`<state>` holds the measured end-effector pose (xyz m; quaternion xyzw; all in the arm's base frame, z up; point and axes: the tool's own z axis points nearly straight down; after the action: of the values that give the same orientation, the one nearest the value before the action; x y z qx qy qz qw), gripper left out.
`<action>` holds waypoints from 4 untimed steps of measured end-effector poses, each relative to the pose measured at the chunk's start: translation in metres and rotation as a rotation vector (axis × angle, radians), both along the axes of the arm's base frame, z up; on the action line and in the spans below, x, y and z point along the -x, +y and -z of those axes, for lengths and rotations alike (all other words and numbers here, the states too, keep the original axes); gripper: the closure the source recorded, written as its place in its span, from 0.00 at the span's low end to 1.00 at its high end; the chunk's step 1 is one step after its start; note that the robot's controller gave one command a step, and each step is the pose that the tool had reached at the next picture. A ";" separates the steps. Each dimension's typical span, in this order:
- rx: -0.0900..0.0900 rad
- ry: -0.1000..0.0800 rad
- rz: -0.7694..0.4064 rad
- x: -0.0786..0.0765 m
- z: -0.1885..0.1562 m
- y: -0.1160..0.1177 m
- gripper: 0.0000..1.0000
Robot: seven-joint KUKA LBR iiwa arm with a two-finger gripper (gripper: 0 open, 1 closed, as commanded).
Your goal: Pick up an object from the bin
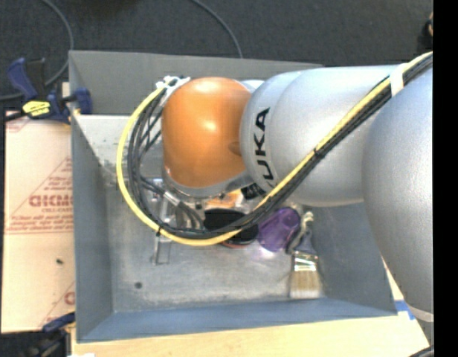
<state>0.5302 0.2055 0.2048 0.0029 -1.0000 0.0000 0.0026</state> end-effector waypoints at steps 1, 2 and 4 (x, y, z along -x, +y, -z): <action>-0.002 -0.008 0.006 -0.002 -0.005 -0.001 0.00; -0.004 -0.011 0.132 -0.074 0.093 -0.021 0.00; -0.005 -0.015 0.043 -0.098 0.133 -0.107 0.00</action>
Offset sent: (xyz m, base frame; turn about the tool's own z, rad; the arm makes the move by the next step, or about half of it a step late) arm 0.0971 -0.0293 -0.1348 0.1842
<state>0.6283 0.0983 0.0714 -0.0188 -0.9998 -0.0026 -0.0049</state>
